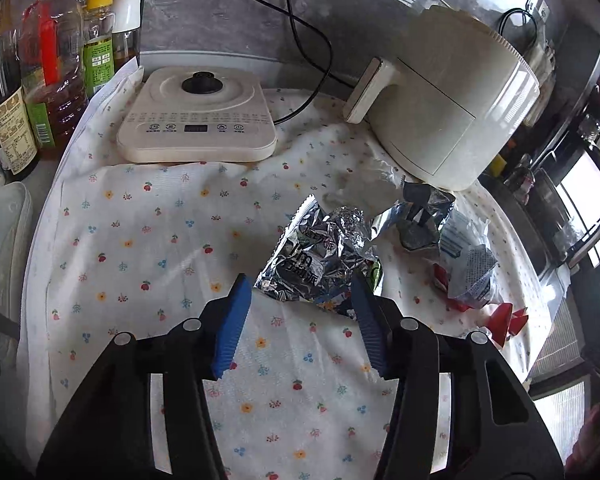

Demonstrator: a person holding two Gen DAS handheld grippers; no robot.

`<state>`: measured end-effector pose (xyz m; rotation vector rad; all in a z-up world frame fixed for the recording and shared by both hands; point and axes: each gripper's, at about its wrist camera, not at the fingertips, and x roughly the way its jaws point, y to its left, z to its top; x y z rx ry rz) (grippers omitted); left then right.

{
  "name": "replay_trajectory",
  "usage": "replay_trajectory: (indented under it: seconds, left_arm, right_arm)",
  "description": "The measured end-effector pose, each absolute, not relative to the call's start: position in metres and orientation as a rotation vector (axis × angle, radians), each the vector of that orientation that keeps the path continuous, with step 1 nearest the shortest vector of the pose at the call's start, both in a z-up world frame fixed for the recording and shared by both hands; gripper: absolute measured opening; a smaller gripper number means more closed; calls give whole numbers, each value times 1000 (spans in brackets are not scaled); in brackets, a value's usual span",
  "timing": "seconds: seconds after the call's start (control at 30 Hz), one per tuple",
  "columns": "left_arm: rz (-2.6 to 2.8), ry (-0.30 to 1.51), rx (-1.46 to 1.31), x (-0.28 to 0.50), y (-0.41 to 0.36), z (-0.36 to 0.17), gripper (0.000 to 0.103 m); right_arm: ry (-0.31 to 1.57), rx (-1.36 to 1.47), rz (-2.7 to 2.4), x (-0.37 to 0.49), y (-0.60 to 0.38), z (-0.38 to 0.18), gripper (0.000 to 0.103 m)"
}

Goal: Collect trash
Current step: 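Grasp the silver foil bag with the left tool while the right tool grasps red paper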

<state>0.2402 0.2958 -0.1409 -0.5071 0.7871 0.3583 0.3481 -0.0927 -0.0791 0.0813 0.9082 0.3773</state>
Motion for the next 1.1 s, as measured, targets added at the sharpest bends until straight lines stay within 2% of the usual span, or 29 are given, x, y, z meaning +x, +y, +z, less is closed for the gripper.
replay_trajectory:
  seconds: [0.17, 0.3, 0.4, 0.47, 0.53, 0.6, 0.8, 0.9, 0.93, 0.97, 1.1]
  left_arm:
    - [351, 842, -485, 267, 318, -161, 49]
    - [328, 874, -476, 282, 325, -174, 42]
    - [322, 886, -460, 285, 325, -180, 31]
    - [316, 886, -451, 285, 324, -181, 20]
    - [308, 891, -453, 283, 323, -182, 4]
    - [307, 890, -465, 281, 325, -182, 3]
    - [302, 839, -502, 262, 328, -173, 3]
    - [323, 822, -521, 252, 327, -169, 3]
    - [333, 816, -524, 248, 327, -167, 2]
    - [345, 808, -526, 243, 326, -165, 2]
    - [389, 776, -523, 225, 316, -153, 2]
  right_arm:
    - [941, 87, 336, 361, -78, -90, 95]
    - [989, 78, 312, 373, -70, -104, 95]
    - [1002, 61, 316, 384, -63, -111, 88]
    - [1015, 47, 308, 394, -59, -118, 76]
    - [1037, 38, 295, 406, -57, -126, 68]
    - [1060, 45, 291, 414, -56, -133, 64]
    - [1084, 15, 301, 428, -49, -149, 64]
    - [1088, -11, 327, 435, -45, -155, 51]
    - [1099, -18, 334, 437, -44, -158, 42]
    - [1114, -19, 342, 439, -43, -161, 37]
    - [1096, -35, 372, 436, -45, -159, 34]
